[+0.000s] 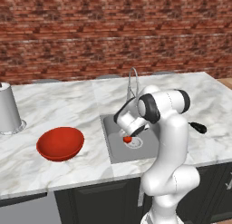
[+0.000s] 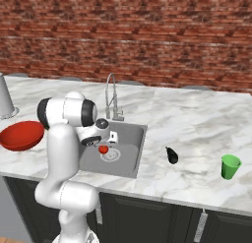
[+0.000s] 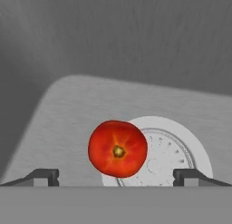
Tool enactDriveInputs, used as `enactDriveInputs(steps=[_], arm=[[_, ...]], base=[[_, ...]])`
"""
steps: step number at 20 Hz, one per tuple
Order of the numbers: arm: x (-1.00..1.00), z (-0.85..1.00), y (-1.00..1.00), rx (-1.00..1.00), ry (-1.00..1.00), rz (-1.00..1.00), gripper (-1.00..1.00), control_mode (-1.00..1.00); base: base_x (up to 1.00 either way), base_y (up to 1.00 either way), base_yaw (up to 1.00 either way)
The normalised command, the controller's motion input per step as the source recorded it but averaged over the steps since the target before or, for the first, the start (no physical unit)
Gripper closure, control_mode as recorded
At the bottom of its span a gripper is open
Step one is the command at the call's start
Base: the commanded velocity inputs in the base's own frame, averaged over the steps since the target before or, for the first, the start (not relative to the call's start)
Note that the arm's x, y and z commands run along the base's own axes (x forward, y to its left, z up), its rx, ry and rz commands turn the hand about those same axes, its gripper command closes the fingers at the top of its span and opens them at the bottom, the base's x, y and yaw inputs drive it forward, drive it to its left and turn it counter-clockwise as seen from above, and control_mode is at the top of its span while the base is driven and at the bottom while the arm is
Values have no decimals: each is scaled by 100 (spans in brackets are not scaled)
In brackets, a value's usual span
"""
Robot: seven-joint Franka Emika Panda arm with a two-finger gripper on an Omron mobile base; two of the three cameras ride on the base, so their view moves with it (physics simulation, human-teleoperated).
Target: Remove the tomato and eggplant from the sink. Then move the bowl and cup from the counter to the sink for washing.
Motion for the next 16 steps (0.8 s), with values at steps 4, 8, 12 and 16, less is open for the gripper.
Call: enactDriveInputs(steps=[4,8,12,16], arm=[[13,-15,3,0,0,0,-100,-100],[13,-16,2,0,0,0,-100,-100],[12,-15,2,0,0,0,-100,-100],[9,-14,1,0,0,0,-100,-100]], base=[[0,0,0],[0,0,0],[0,0,0],[0,0,0]])
